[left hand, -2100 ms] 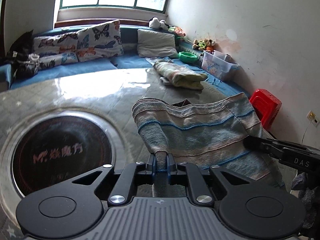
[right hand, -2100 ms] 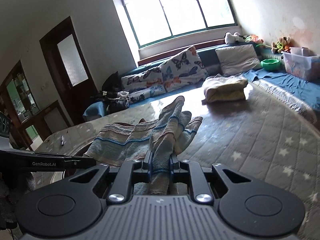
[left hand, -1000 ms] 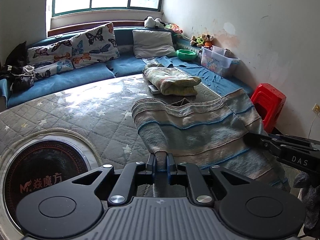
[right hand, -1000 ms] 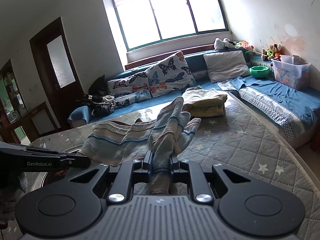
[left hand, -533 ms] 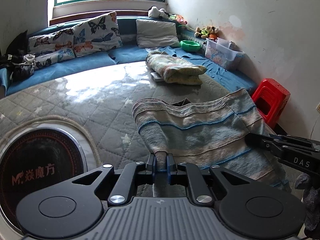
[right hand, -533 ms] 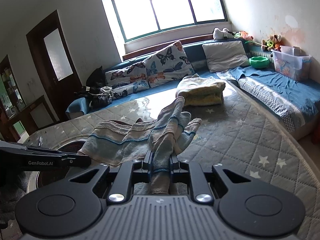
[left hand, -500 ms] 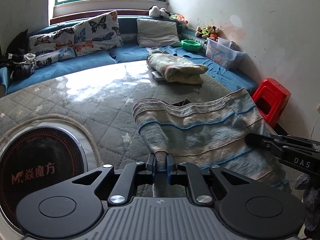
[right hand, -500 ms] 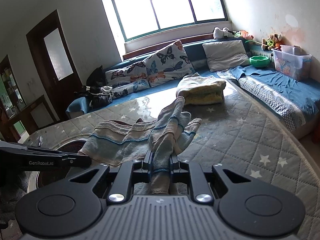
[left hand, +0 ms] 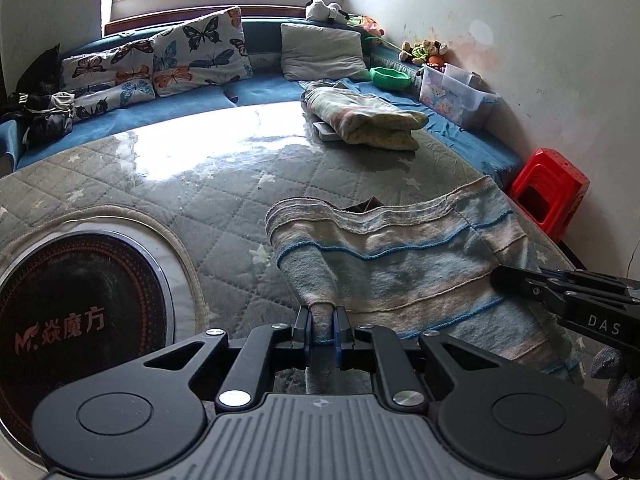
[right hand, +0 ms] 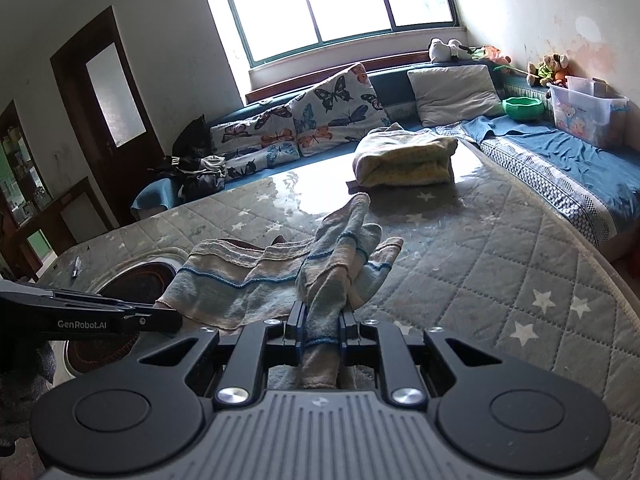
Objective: Fold clothes
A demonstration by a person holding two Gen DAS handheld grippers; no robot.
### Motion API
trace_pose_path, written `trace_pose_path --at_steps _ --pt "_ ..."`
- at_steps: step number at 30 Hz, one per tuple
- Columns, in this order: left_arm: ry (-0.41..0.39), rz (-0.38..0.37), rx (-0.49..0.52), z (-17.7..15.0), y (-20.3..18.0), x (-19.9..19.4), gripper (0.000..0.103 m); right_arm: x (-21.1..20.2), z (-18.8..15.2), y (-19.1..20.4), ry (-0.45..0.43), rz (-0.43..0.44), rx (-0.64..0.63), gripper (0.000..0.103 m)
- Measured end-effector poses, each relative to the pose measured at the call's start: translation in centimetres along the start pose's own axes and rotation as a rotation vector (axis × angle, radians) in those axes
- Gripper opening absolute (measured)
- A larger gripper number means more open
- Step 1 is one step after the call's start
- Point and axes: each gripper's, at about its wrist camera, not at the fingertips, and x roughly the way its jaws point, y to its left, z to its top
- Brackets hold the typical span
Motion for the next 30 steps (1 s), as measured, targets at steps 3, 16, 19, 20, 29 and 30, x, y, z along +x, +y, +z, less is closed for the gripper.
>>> trace_pose_path --at_steps 3,16,19,20,29,30 --pt "0.005 0.001 -0.001 -0.1 -0.1 0.2 0.011 0.0 0.0 -0.1 0.002 -0.002 -0.001 0.015" --pt "0.033 0.008 0.009 -0.1 -0.2 1.5 0.012 1.4 -0.5 -1.1 0.036 -0.02 0.025 0.015" --pt "0.037 0.009 0.008 -0.1 -0.1 1.7 0.013 1.6 -0.7 -1.3 0.042 -0.021 0.029 0.015" --pt "0.038 0.009 0.008 -0.2 -0.1 1.7 0.013 1.6 -0.7 -1.4 0.043 -0.021 0.03 0.015" --pt "0.045 0.012 0.003 -0.4 0.2 2.1 0.016 2.2 -1.2 -1.8 0.06 -0.035 0.046 0.018" --pt "0.046 0.016 0.003 -0.5 0.3 2.1 0.018 2.3 -1.3 -1.9 0.064 -0.038 0.048 0.02"
